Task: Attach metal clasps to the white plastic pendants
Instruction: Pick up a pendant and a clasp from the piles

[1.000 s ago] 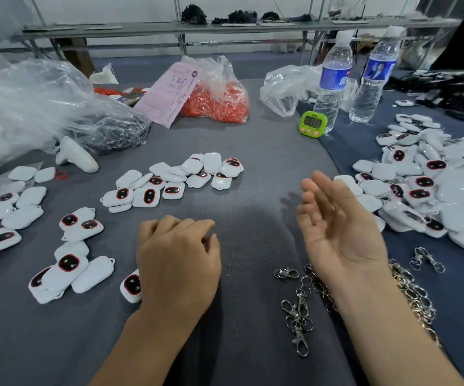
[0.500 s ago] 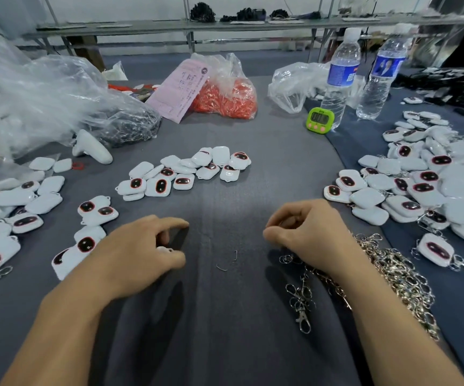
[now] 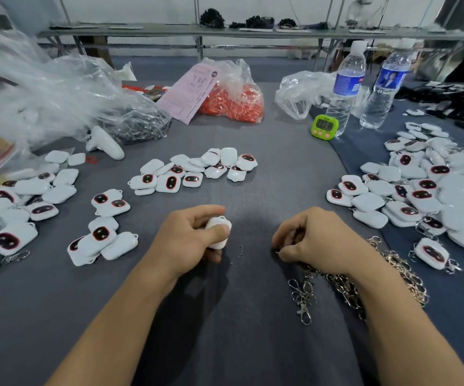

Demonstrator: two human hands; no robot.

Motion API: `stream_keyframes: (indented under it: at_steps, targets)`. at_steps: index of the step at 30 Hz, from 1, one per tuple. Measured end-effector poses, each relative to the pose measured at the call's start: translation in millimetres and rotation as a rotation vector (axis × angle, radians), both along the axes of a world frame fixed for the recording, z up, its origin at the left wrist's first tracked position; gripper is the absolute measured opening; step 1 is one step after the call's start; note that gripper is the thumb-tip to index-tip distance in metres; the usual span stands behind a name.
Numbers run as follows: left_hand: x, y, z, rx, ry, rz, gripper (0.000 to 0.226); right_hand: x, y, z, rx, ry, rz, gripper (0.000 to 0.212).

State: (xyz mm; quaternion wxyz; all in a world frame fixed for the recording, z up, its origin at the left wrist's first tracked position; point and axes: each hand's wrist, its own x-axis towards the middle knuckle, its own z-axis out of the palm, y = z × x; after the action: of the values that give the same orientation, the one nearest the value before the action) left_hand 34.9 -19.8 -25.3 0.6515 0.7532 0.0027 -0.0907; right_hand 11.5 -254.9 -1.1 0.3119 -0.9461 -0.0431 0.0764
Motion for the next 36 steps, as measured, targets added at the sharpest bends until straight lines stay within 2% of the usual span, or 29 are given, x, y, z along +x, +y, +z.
stream_keyframes:
  at_steps: [4, 6, 8, 10, 12, 14, 16, 18, 19, 22, 24, 28, 32, 34, 36]
  targets:
    - [-1.5, -13.4, -2.9, -0.054, -0.013, 0.042, 0.023, -1.7, 20.5, -8.0, -0.053, -0.076, -0.003, 0.014]
    - [-3.1, -17.5, -4.3, -0.044, -0.064, 0.085, 0.021, -2.8, 37.6, -15.6, 0.028, -0.163, -0.043, 0.012]
    - [-3.5, -19.8, -5.9, 0.004, -0.16, 0.128, 0.021, -1.8, 51.9, -20.5, 0.236, -0.24, -0.164, 0.012]
    - [-5.1, -22.2, -4.0, -0.059, -0.235, 0.133, 0.017, 0.8, 59.4, -19.7, 0.545, -0.212, -0.277, 0.023]
    - [-6.6, -24.0, -0.5, -0.195, -0.271, 0.13, 0.011, 1.0, 62.9, -16.2, 0.826, -0.104, -0.244, 0.03]
    - [-7.8, -27.7, 1.2, -0.273, -0.276, 0.135, 0.01, -2.9, 63.4, -13.8, 0.946, -0.007, -0.134, 0.03]
    - [-6.4, -31.8, 0.7, -0.278, -0.22, 0.133, 0.014, -5.9, 63.5, -14.8, 0.961, 0.025, -0.065, 0.031]
    - [-6.1, -32.7, 1.7, -0.284, -0.165, 0.125, 0.02, -4.9, 61.4, -17.2, 0.955, 0.002, -0.132, 0.035]
    - [-6.2, -30.6, 1.5, -0.212, -0.191, 0.132, 0.021, -3.7, 59.7, -17.5, 0.957, -0.018, -0.204, 0.032]
    - [-10.2, -17.7, 0.4, 0.425, -0.427, 0.029, 0.028, 1.2, 50.9, -17.8, 0.943, -0.086, -0.403, 0.022]
    - [-13.4, -14.8, -0.3, 0.664, -0.429, -0.129, 0.025, 3.6, 46.2, -18.3, 0.953, -0.095, -0.455, 0.021]
    - [-13.2, -16.0, -0.4, 0.64, -0.414, -0.162, 0.014, 5.2, 44.4, -20.0, 0.964, -0.059, -0.468, 0.019]
    - [-15.7, -20.0, -1.3, 0.595, -0.403, -0.016, 0.013, 5.4, 47.4, -19.9, 1.007, -0.06, -0.458, 0.016]
    - [-15.9, -23.3, -1.2, 0.531, -0.394, 0.045, 0.012, 5.2, 50.2, -21.0, 1.031, -0.058, -0.413, 0.019]
    - [-13.6, -25.8, -1.4, 0.422, -0.381, 0.063, 0.011, 5.3, 52.3, -23.7, 0.969, -0.045, -0.357, 0.02]
